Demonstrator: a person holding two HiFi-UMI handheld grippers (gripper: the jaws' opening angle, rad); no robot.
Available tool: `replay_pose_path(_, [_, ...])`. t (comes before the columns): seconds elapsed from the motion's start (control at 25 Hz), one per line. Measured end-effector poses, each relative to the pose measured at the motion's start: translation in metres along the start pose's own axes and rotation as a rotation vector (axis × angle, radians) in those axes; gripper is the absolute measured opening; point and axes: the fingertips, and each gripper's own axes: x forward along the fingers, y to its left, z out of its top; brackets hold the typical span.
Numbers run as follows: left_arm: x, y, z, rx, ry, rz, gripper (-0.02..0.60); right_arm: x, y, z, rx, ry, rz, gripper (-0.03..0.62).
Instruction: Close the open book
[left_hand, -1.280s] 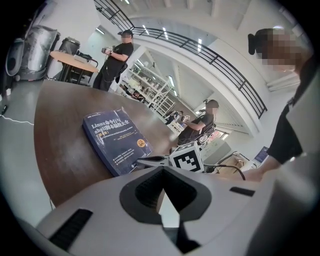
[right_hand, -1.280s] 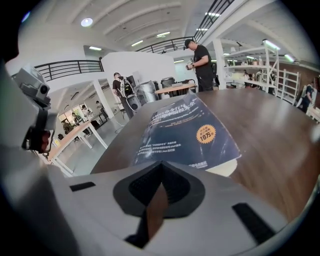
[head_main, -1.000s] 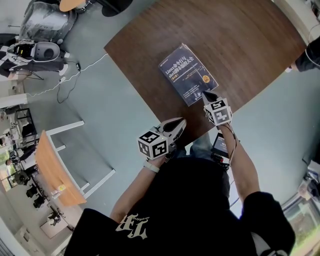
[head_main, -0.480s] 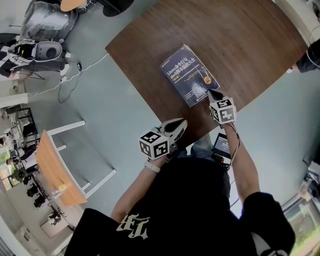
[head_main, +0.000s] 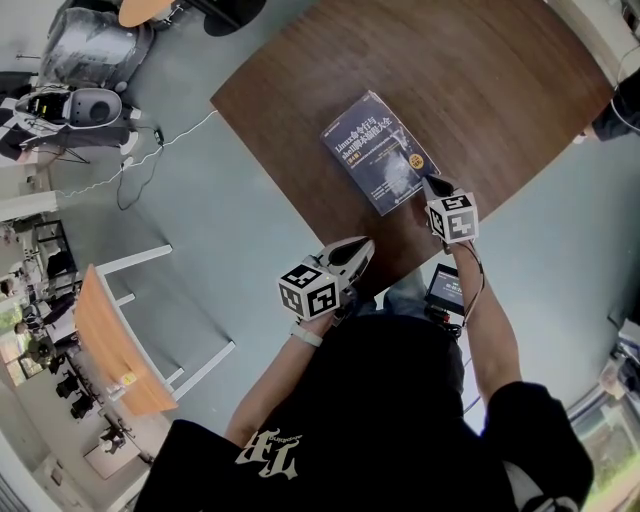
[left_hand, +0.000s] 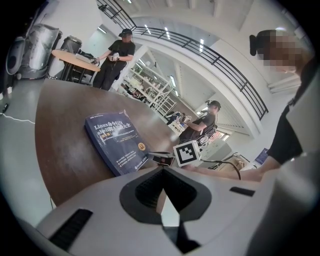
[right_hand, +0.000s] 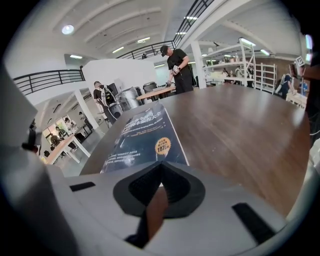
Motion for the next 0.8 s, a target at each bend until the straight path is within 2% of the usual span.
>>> replay_pose_path(0.36, [-0.01,-0.005,0.02,0.002,-0.062,0.003,0.005,-0.019,0.023,0.011,-0.056,0.029,0.016,-0.012])
replay_pose_path(0.8, [-0.033,-0.013,0.053,0.029,-0.183,0.024,0.005,-0.085,0.045,0.067,-0.245,-0.106,-0.001,-0.012])
